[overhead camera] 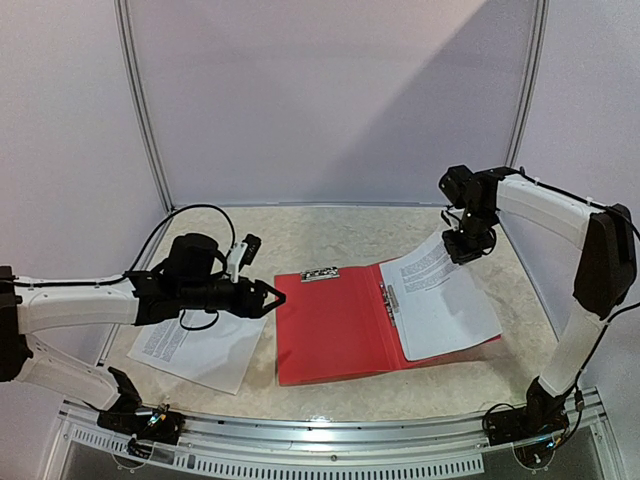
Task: Put the files into the folder
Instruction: Place the file in the spring clip on the folder.
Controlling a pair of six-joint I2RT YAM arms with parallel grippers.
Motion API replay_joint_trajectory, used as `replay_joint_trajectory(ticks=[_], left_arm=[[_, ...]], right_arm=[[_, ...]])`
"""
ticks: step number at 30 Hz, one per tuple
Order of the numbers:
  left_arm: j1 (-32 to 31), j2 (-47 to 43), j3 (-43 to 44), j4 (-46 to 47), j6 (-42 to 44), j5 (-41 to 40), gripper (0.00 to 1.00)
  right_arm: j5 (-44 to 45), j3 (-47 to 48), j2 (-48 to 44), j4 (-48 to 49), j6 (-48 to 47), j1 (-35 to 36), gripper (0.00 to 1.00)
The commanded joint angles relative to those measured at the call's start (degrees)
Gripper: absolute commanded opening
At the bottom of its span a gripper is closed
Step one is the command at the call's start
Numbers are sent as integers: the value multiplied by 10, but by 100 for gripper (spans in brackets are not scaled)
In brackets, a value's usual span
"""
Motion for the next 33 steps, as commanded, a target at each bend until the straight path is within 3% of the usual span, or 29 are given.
replay_joint_trajectory(ticks=[1,33], left_arm=[[-4,13,-1,8,0,10,65],[-4,33,5,2,5,16,63]], right_arm=[[9,13,12,27,-9,0,0],[-18,15,42,40,-51,3,0]])
